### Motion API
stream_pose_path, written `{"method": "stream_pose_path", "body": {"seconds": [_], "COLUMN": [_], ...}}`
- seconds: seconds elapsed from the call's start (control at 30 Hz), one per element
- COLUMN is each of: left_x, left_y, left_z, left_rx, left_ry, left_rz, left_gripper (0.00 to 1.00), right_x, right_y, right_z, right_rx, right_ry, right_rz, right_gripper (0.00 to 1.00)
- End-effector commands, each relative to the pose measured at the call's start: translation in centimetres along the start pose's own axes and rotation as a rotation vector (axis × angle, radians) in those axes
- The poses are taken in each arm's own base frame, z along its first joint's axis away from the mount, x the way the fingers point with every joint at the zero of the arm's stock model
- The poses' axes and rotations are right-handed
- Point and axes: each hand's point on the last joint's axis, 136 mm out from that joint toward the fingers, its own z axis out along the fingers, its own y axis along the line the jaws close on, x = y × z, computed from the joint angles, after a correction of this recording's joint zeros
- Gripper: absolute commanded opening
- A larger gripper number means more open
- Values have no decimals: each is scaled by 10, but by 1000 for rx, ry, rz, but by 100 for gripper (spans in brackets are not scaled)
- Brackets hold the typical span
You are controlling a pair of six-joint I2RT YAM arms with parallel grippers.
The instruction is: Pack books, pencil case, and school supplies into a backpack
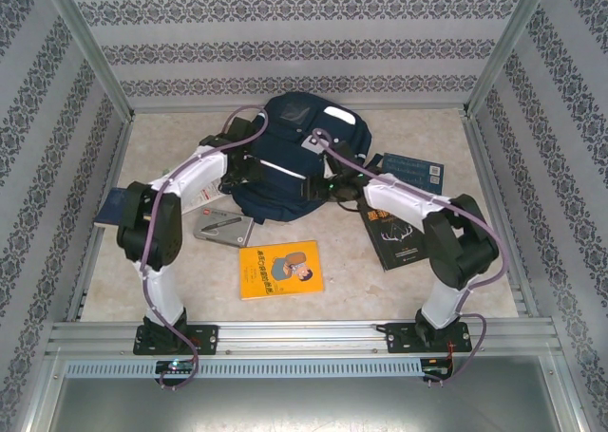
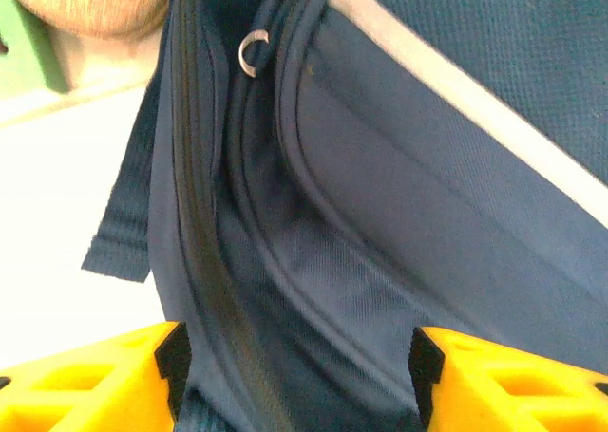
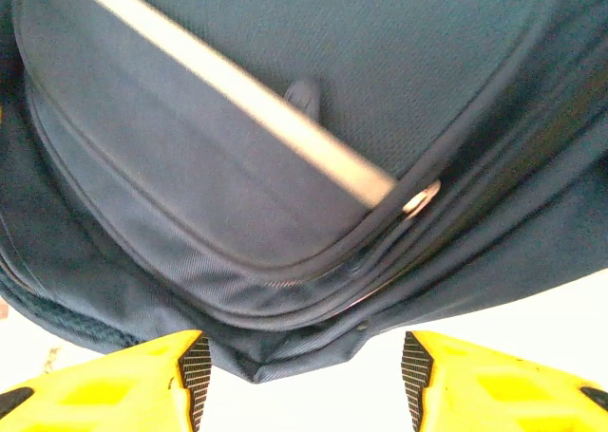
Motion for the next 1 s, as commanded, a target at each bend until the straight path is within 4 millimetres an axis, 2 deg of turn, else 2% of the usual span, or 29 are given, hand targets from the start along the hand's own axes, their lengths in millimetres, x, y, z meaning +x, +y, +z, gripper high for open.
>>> {"method": "stream_pose_path", "body": {"seconds": [0.0,0.13,0.23,0.33,0.5,0.63,0.83,0.97], "left_x": [23,43,48,57,75,79,71,71], "left_y": [-9,-22,-38,-45,-35,-37,-43,-45], "left_z": [-14,-20,-25,-18,0,7,19,28], "left_rx": [77,105,122,115,53,51,46,39], "left_ry": [26,38,30,63,130,145,133,141], "left_rz": [-72,-60,-10,-1,-37,-46,-49,-50], "left_gripper": [65,66,66,66,65,68,73,70], "right_x": [-22,-40,-43,-49,-66,-77,-93,-102], "right_y": [-31,-64,-80,-98,-123,-143,-147,-138], "right_z": [-15,-15,-10,-4,5,14,34,49], "right_rx": [71,113,128,144,150,159,87,9], "right_ry": [-53,-69,-43,-23,-25,-22,-23,-16], "right_rz": [36,69,70,74,150,216,304,344], "right_gripper": [57,54,53,55,57,61,63,56]}}
